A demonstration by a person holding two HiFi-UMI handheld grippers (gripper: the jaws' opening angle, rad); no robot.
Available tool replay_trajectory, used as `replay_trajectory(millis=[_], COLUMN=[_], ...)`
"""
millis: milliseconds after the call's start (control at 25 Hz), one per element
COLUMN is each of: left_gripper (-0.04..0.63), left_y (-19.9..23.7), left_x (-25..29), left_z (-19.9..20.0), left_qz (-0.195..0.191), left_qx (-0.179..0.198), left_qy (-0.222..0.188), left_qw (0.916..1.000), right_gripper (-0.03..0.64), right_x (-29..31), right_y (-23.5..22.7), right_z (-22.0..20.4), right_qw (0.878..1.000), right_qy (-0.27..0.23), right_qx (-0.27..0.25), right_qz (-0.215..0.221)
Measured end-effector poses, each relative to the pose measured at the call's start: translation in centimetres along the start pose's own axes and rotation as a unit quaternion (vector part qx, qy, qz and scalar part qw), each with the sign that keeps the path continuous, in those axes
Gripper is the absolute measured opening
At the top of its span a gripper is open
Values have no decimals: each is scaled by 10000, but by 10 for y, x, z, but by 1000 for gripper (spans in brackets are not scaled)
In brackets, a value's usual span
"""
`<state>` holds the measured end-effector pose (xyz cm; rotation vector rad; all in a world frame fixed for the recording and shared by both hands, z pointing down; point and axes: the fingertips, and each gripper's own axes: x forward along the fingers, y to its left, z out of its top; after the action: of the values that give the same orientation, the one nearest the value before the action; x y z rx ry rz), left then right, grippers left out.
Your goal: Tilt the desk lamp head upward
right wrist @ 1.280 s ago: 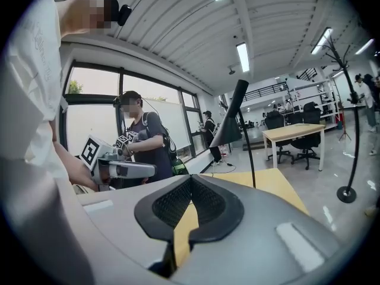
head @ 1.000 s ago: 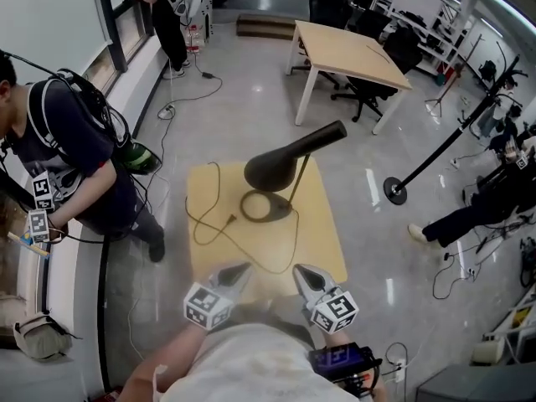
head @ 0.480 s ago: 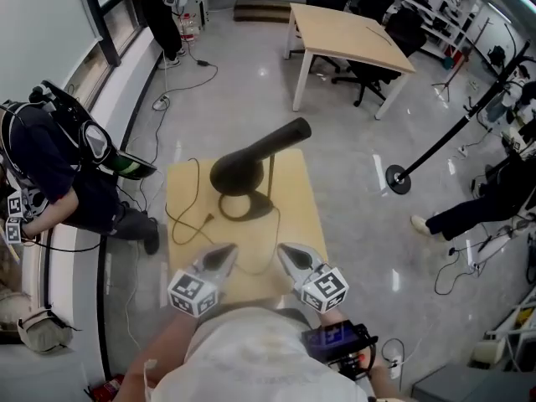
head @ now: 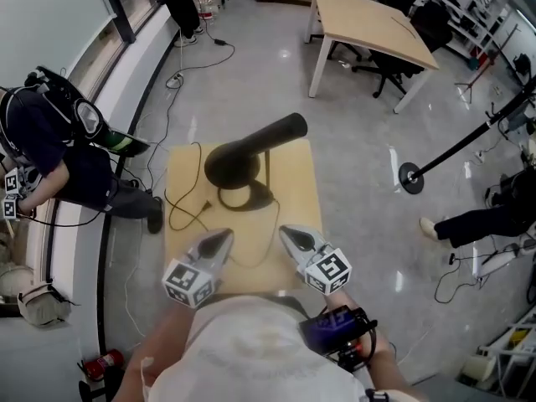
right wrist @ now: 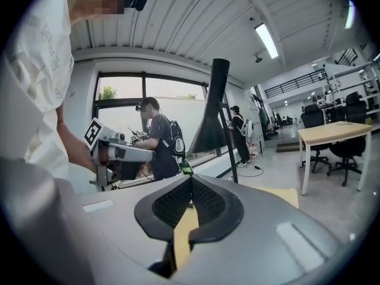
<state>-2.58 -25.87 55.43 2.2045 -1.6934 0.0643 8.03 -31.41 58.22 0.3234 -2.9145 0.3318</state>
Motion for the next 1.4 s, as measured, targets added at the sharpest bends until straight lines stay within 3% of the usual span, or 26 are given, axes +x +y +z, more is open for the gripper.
replay_trajectory(millis=[360,720,1120,1240,1400], left_gripper=[5,5,5,5,5], left_y=[27,54,57,43,44], left_x=[-2,-4,4,14,20], left_z=[5,29,39,41,45], left_qz=[-10,-172,-167,-239,-269], left_qx=[30,76,147,119,117], left_qy=[76,-98,-199,-233,-285], left_qw=[10000,9998,9996,9994,9992], right_gripper=[12,12,12,12,12], right_x=[9,25,16,3,4], right_y=[-5,-13,-3,3,9], right_z=[30,69,102,123,139], right_qw=[9988,9940,9841,9774,9593], right_qy=[63,256,438,389,562], right_qx=[-482,-1059,-1691,-2020,-2666], right_qz=[58,-25,316,477,745])
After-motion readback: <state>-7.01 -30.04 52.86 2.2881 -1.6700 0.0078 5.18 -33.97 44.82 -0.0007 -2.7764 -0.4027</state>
